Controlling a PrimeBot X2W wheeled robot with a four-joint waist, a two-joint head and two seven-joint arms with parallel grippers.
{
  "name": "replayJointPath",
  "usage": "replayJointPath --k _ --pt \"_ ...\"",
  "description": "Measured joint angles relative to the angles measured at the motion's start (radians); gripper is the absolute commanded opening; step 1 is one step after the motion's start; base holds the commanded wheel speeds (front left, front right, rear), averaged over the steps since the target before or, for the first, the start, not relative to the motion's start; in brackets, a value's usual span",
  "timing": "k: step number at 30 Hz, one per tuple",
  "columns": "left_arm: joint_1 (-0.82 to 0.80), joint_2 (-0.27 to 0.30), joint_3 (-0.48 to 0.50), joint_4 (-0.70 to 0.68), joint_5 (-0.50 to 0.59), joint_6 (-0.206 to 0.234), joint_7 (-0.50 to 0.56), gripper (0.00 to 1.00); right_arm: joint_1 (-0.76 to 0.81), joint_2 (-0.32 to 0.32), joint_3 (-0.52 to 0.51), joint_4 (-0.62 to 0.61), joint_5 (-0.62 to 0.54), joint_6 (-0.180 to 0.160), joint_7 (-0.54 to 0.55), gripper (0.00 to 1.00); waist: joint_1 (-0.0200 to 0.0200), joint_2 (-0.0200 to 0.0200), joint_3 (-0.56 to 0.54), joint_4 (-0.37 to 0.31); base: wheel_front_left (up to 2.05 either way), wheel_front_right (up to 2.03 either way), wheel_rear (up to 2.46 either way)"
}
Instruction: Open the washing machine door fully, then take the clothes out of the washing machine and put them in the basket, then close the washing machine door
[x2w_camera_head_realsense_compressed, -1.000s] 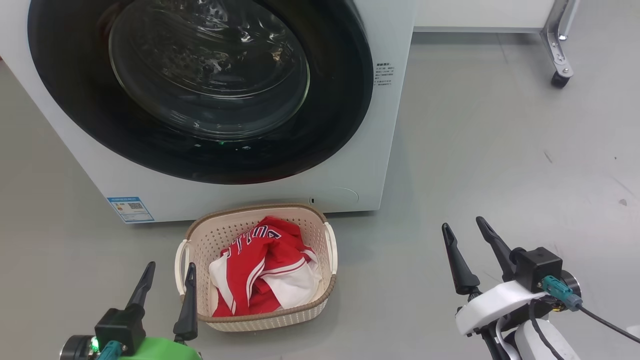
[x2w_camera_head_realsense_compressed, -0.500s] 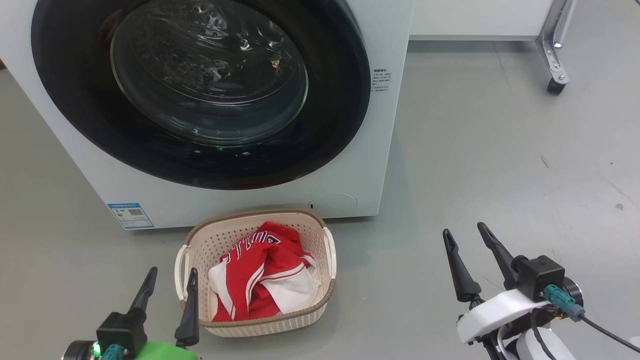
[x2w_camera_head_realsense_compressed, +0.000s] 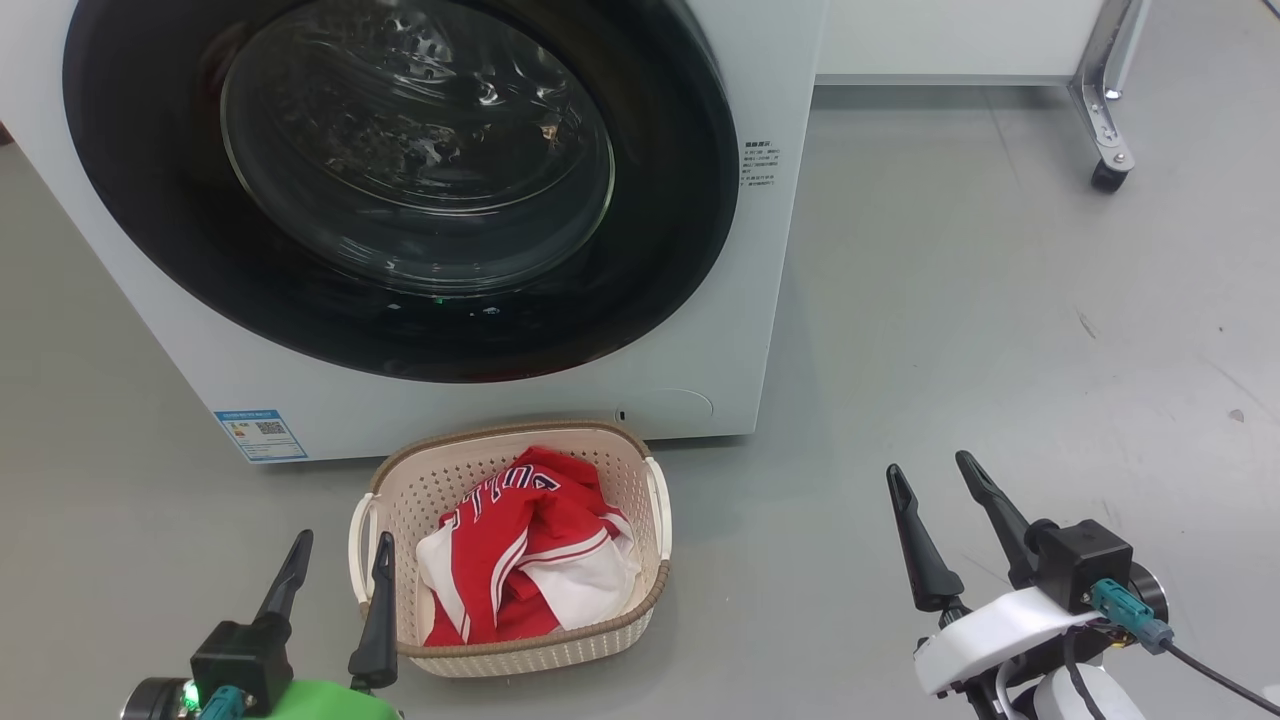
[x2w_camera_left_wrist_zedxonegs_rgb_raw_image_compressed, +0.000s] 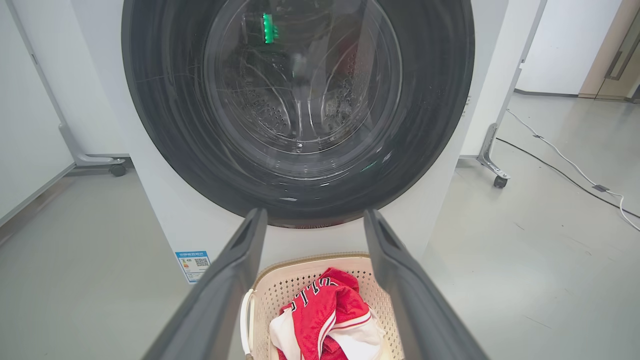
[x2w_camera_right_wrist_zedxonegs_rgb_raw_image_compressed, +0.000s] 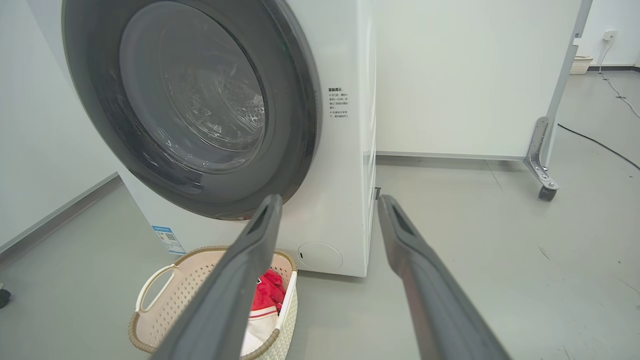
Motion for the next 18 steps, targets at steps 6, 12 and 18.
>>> replayJointPath --k 6,12,18 --pt "0.001 0.000 0.000 -0.010 0.000 0.000 0.002 1.00 0.012 0.001 -0.001 -0.007 0.000 0.000 0.000 1.00 0.0000 0.0000 -0.001 -0.001 0.00 0.00 0.00" --pt "0.003 0.000 0.000 -0.016 0.000 0.000 0.004 1.00 0.016 0.004 -0.002 -0.008 -0.007 0.000 0.000 1.00 0.0000 0.0000 -0.003 -0.002 0.00 0.00 0.00" --pt "0.016 -0.012 -0.007 0.036 0.000 0.000 0.004 0.00 0.043 0.013 0.002 0.042 -0.008 0.001 0.002 0.00 0.0000 0.0000 -0.003 -0.002 0.00 0.00 0.00"
